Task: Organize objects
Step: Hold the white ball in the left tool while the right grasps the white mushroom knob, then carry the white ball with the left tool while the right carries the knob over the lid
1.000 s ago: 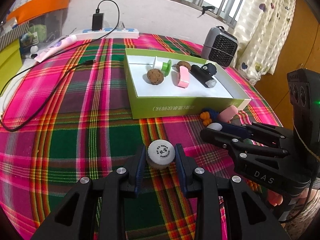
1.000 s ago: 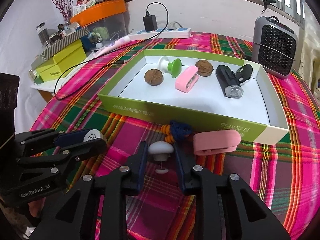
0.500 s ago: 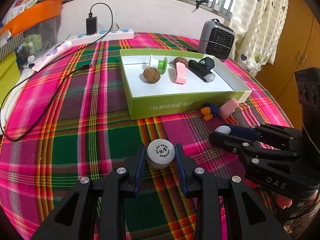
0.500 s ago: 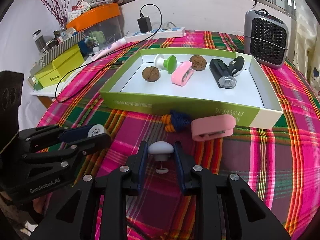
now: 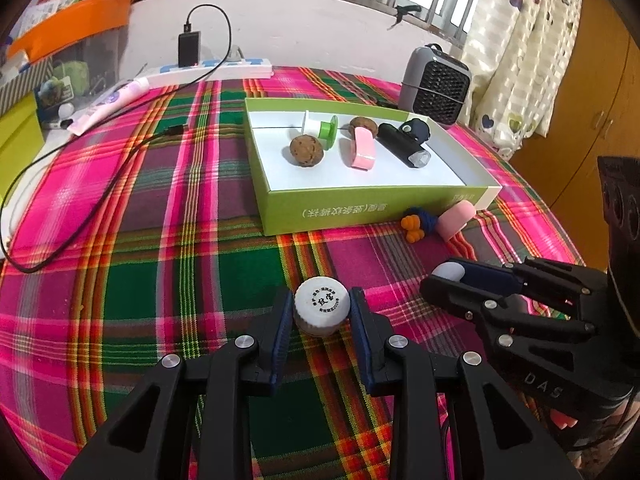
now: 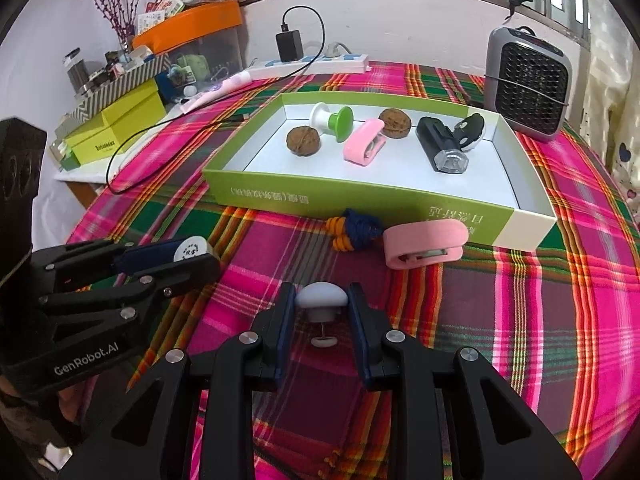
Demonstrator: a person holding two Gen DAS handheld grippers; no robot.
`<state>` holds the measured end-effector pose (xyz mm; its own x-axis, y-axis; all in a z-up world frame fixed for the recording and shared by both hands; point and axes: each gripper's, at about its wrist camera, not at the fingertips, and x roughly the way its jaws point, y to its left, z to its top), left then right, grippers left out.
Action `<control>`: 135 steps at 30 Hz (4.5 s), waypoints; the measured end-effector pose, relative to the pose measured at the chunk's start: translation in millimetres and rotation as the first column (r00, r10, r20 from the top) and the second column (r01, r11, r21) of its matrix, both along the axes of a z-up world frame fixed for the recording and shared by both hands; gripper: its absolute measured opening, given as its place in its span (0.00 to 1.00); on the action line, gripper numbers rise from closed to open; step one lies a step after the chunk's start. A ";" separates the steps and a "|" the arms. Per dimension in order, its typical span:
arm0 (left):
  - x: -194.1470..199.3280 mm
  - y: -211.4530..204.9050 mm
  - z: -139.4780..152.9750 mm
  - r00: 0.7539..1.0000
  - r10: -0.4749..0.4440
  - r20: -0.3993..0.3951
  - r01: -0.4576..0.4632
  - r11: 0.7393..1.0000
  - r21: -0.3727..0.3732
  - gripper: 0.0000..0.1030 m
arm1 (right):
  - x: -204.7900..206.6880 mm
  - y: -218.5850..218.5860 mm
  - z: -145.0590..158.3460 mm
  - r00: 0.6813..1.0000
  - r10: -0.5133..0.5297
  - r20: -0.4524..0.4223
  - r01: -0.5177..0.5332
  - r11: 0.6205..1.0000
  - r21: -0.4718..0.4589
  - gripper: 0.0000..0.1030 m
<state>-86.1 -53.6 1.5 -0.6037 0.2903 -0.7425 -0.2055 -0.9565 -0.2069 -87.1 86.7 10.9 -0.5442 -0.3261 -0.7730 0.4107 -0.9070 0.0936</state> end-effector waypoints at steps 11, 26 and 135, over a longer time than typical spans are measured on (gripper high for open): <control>4.0 9.8 2.4 1.000 0.025 -0.006 -0.025 0.998 -0.059 0.25 | 0.9 2.9 -0.4 1.000 0.026 0.005 -0.026 0.999 -0.024 0.26; 7.7 16.9 14.5 0.998 0.049 -0.048 -0.054 0.993 -0.101 0.25 | 1.5 3.8 8.3 0.996 0.085 -0.022 -0.086 0.995 -0.057 0.26; -101.1 47.9 10.2 0.999 0.024 -0.046 -0.032 0.984 -0.178 0.25 | -130.5 11.0 2.2 1.000 0.028 -0.007 -0.027 1.000 0.012 0.27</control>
